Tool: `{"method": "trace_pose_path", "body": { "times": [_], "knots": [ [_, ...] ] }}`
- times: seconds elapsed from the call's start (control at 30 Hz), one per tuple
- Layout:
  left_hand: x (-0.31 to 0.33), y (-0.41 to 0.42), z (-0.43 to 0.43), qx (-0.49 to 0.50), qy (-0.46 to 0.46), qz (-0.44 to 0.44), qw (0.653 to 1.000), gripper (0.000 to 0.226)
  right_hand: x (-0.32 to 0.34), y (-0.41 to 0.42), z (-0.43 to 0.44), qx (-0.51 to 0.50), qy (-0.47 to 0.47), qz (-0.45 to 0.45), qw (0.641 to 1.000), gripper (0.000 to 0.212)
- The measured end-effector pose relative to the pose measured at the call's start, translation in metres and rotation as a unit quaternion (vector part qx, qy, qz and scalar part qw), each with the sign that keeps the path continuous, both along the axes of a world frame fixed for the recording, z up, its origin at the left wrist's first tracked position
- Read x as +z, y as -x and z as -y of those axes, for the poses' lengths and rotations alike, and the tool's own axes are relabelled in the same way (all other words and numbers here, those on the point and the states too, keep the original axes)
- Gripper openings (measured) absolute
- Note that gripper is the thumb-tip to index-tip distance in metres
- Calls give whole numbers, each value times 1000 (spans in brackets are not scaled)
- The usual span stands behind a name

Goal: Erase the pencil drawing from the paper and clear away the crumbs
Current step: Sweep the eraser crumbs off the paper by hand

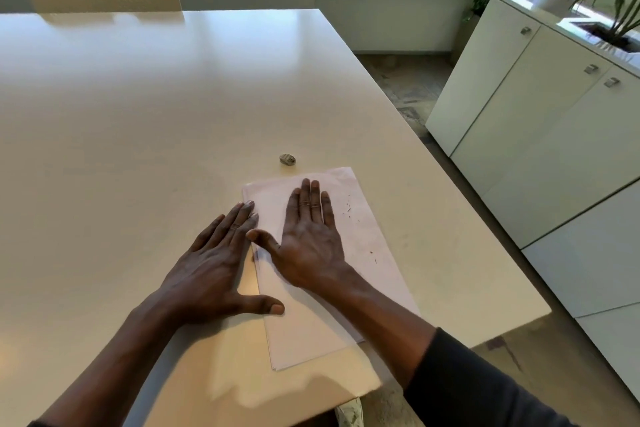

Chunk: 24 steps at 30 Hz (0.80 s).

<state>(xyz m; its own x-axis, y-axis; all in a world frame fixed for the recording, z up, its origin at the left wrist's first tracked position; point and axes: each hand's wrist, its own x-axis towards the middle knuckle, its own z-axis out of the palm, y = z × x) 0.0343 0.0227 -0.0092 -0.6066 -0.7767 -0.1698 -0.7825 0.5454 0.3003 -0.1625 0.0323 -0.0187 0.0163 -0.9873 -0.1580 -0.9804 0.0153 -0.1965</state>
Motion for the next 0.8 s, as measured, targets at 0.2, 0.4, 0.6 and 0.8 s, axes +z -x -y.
{"method": "trace_pose_path", "body": {
  "times": [0.2, 0.4, 0.6, 0.8],
  "knots": [
    [0, 0, 0, 5, -5, 3, 1000, 156, -2, 27, -11, -64, -8, -11, 998, 128],
    [-1, -1, 0, 4, -5, -3, 1000, 154, 9, 23, -32, 41, 40, 11, 998, 120],
    [-2, -1, 3, -1, -14, 2, 1000, 154, 2, 16, -38, 159, 2, -29, 987, 111],
    [-1, -1, 1, 5, -12, 2, 1000, 155, 6, 60, -27, 96, -31, -38, 994, 122]
  ]
}}
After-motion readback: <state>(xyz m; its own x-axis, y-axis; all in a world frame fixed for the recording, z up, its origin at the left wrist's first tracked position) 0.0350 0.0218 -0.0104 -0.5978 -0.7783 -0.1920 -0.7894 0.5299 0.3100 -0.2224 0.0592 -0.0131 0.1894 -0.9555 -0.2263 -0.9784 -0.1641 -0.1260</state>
